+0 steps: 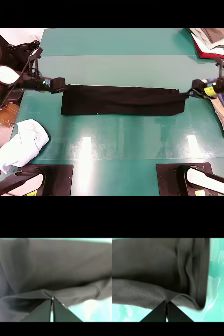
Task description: Fold the shirts.
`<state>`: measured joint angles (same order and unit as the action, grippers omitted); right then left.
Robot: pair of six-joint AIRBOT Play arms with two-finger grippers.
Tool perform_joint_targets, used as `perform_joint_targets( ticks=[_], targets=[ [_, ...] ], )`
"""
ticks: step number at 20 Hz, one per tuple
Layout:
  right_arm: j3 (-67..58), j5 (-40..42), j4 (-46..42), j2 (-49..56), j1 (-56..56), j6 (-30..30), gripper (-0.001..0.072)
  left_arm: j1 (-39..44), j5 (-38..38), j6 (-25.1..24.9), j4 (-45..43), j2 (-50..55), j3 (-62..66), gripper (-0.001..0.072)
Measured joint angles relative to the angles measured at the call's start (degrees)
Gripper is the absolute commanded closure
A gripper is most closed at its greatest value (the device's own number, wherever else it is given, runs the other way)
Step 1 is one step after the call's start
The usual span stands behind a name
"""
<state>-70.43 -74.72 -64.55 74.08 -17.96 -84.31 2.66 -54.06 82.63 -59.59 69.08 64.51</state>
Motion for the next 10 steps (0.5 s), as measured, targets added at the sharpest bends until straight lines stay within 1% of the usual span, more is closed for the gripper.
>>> perform_joint_targets(
  ticks=[5, 10],
  targets=[
    [-8.09, 2.47, -1.77, 10.36, 2.69, -1.70, 0.0695, 0.00, 7.93, -0.90, 0.04, 8.07, 3.43, 0.0684],
    [-11.23, 5.14, -2.34, 15.54, 3.41, -2.54, 0.0692, 0.02, 13.49, -1.11, 0.07, 11.37, 4.20, 0.0682]
  ],
)
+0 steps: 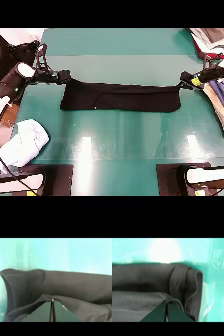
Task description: Fold the shirts.
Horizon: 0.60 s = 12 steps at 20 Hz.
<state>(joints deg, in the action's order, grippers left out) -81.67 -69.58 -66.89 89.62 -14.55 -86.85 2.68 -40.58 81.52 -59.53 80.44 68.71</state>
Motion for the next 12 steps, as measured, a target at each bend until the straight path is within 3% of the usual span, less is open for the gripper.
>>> perform_joint_targets(
  ticks=[1, 2, 3, 4, 6, 7, 10, 11, 12],
  targets=[
    [-0.22, 0.59, -0.13, 0.55, 0.07, -0.02, 0.0689, -0.02, 0.92, 0.00, 0.00, 0.24, 0.04, 0.0658],
    [-0.39, 1.05, -0.13, 0.96, 0.09, -0.07, 0.0614, -0.02, 2.14, -0.09, 0.00, 0.42, 0.11, 0.0371],
    [-0.50, 1.53, -0.15, 1.29, 0.11, -0.15, 0.0267, -0.04, 2.95, -0.07, -0.02, 0.57, 0.13, 0.0067],
    [-0.57, 2.12, -0.22, 1.49, 0.11, -0.20, 0.0018, -0.13, 3.54, -0.07, -0.07, 0.68, 0.15, 0.0021],
    [-0.70, 2.51, 0.00, 1.40, -0.22, -0.17, 0.0009, -0.24, 3.91, -0.04, -0.07, 0.76, 0.39, 0.0022],
    [-0.72, 2.43, -0.13, 0.96, -0.81, -0.17, 0.0010, -0.31, 3.45, -0.07, -0.13, 0.79, 0.72, 0.0082],
    [-0.76, -1.86, -0.07, -0.26, -3.37, 1.86, 0.0010, -0.57, -0.42, -0.13, -0.22, 0.81, 2.03, 0.0587],
    [-0.76, -3.85, -0.07, -0.37, -4.48, 2.93, 0.0010, -0.50, -2.05, -0.31, -0.17, 0.81, 2.34, 0.0676],
    [-0.76, -5.99, -0.07, -0.24, -5.70, 4.11, 0.0010, -0.50, -3.58, -0.52, -0.17, 0.83, 2.51, 0.0680]
  ],
)
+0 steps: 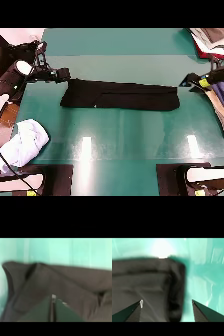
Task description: Fold the shirts.
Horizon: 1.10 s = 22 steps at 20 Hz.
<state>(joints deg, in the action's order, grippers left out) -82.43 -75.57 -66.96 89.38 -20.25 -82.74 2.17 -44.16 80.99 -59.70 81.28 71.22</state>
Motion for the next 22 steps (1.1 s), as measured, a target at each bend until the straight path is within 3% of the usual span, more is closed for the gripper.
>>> perform_joint_targets(
  ticks=[6, 16, 19, 22],
  targets=[
    [0.09, -8.59, 7.02, 5.53, -4.39, 5.35, 0.0011, -0.02, -8.26, -0.55, 0.09, 0.02, 0.42, 0.0683],
    [0.07, -9.14, 12.83, 13.40, -2.60, 8.61, 0.0063, 5.70, -13.14, -0.68, -0.15, 0.02, 0.42, 0.0684],
    [0.09, -7.63, 12.79, 13.88, -2.27, 8.85, 0.0209, 7.54, -13.14, -0.55, -0.20, 0.04, 0.42, 0.0684],
    [0.15, -5.29, 12.00, 14.21, -1.22, 10.14, 0.0691, 10.58, -12.63, -0.52, -0.04, 0.11, 0.44, 0.0685]
  ],
)
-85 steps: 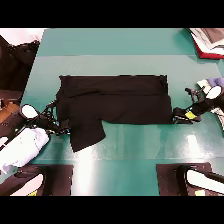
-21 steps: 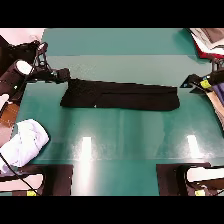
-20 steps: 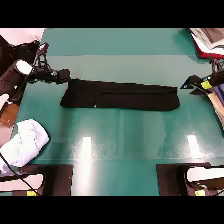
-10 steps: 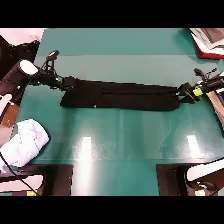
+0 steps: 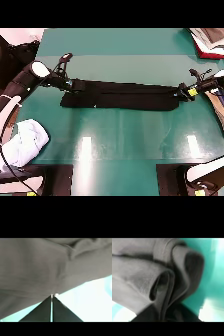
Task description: Fold the shirts.
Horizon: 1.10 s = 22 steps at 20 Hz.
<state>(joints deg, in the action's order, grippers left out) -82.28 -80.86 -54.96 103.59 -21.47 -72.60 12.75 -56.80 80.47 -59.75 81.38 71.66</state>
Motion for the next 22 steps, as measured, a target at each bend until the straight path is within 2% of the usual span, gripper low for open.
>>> perform_joint_targets(
  ticks=[5, 9, 17, 22],
  targets=[
    [0.00, -0.85, 4.35, -0.83, 1.53, 5.25, 0.0695, 7.41, 5.51, 1.51, 0.04, 0.83, 0.85, 0.0686],
    [0.00, -3.45, 7.98, -5.70, 1.86, 6.82, 0.0695, 13.53, 6.78, 2.78, 0.04, 6.73, 7.39, 0.0686],
    [-0.13, -6.45, 19.45, -21.73, 3.82, 5.66, 0.0696, 19.93, 3.80, 6.58, 0.04, 27.02, 28.28, 0.0685],
    [-0.15, -6.14, 21.55, -27.12, 8.87, 4.46, 0.0697, 20.55, 2.45, 8.20, -1.14, 32.09, 32.52, 0.0685]
  ],
)
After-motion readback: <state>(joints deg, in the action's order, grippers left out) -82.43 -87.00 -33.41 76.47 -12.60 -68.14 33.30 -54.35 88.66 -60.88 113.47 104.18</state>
